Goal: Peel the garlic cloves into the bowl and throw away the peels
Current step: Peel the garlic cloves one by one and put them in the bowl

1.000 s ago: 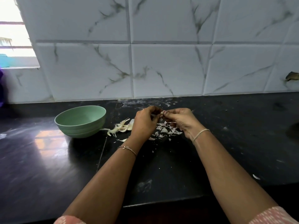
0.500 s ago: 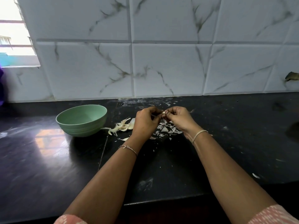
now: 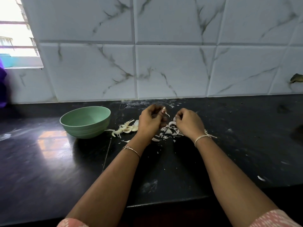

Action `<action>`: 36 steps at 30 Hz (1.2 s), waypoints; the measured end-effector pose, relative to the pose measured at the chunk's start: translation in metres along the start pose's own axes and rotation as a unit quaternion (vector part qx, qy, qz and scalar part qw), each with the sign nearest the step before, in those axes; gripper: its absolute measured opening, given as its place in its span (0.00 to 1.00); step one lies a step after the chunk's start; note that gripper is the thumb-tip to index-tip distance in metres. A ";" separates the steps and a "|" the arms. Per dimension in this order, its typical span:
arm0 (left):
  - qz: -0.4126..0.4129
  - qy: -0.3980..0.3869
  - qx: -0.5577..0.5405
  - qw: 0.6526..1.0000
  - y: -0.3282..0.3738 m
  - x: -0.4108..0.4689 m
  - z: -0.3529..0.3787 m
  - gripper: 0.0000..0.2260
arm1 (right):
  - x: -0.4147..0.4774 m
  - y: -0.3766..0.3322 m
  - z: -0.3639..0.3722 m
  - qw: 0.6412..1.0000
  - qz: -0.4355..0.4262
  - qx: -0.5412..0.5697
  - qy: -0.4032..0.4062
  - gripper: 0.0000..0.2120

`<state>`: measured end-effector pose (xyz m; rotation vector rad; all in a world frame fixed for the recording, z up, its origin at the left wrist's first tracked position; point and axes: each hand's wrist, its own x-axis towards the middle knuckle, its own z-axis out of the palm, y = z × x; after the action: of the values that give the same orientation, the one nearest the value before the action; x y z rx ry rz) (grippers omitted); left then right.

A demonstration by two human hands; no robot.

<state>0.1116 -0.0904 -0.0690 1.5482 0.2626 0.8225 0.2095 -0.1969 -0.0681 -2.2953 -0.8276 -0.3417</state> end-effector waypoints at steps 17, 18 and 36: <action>-0.122 -0.017 -0.084 0.989 0.006 -0.001 -0.005 0.10 | -0.010 -0.002 -0.015 0.997 -0.046 0.013 -0.056 0.05; -0.112 -0.016 -0.069 0.991 0.005 -0.002 -0.005 0.08 | -0.009 -0.001 -0.015 0.998 -0.041 0.009 -0.049 0.03; 0.079 0.006 0.257 0.963 -0.001 -0.002 -0.005 0.05 | -0.008 -0.007 -0.008 0.983 -0.040 0.172 -0.057 0.05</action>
<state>0.1079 -0.0876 -0.0710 2.0711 0.3860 0.9358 0.1987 -0.2026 -0.0622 -1.9766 -0.9569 -0.0918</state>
